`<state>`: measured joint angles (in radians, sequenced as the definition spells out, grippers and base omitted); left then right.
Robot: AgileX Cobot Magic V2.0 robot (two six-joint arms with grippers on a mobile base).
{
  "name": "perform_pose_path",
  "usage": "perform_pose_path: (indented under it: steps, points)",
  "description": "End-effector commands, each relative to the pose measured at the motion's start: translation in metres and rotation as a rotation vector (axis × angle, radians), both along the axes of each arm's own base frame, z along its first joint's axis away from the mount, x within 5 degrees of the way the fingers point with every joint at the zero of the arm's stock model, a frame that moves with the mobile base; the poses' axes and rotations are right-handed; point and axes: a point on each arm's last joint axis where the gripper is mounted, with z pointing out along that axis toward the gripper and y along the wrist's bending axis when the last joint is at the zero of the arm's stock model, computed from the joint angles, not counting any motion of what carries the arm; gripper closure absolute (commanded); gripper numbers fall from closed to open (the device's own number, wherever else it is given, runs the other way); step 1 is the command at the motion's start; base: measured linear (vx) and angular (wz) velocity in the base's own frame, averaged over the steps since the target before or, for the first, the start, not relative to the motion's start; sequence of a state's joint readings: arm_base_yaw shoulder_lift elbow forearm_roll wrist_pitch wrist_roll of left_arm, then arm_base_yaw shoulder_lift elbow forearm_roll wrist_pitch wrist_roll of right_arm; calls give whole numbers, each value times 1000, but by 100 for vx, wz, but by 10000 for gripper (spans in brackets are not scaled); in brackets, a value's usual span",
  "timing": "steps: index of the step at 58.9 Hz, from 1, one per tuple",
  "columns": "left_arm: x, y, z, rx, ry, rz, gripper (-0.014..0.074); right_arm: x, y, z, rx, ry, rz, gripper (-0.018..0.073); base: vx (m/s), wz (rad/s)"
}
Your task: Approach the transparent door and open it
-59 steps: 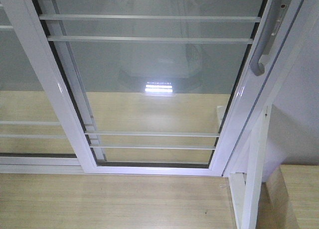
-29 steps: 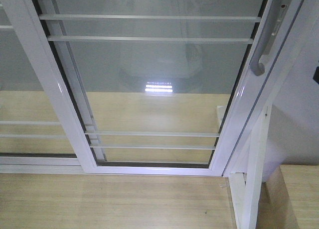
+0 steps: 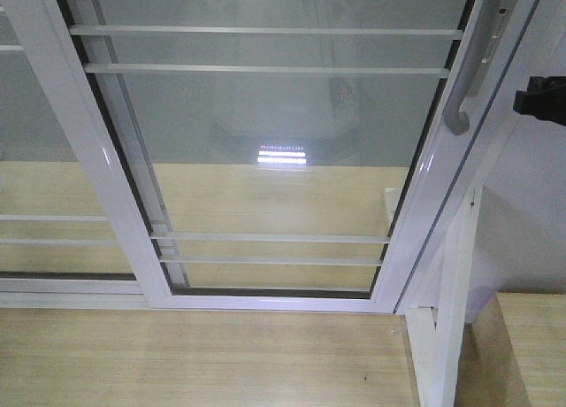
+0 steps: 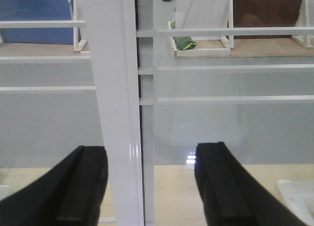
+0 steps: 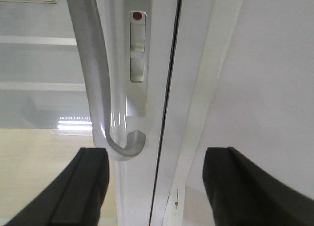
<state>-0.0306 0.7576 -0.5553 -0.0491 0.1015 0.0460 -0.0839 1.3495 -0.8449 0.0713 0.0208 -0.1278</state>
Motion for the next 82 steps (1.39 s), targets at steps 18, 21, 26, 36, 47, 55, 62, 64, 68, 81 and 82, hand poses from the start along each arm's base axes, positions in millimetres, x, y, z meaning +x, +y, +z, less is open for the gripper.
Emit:
perform_pose_path:
  steps: [18,21,26,36,47,55,62,64,68,81,82]
  points:
    - [1,0,19,-14,-109,3,80,85,34,19,-100,-175,142,64,0,0]
    - [1,0,18,-14,-104,2,80,94,34,17,-101,-177,143,64,0,0]
    - [1,0,17,-13,-87,2,80,104,33,14,-102,-185,138,64,0,0]
    - [0,0,13,-12,-42,-1,83,118,33,9,-103,-233,137,69,0,0]
    - [0,-1,11,-12,-30,-1,83,131,33,-2,-84,-230,127,115,0,0]
    - [0,0,12,-12,-33,-1,83,131,32,-3,-46,-214,106,204,0,0]
    - [0,0,12,-12,-33,-1,83,131,32,-3,-26,-216,93,332,0,0]
    - [0,0,12,-12,-33,-1,83,131,32,-3,-27,-216,94,379,0,0]
    - [0,0,12,-12,-33,-1,83,131,32,-3,-29,-217,95,464,0,0]
    - [0,0,12,-12,-35,-1,83,131,34,-1,-17,-242,94,571,0,0]
    - [0,0,12,-12,-35,-1,83,131,36,-1,-17,-247,97,571,0,0]
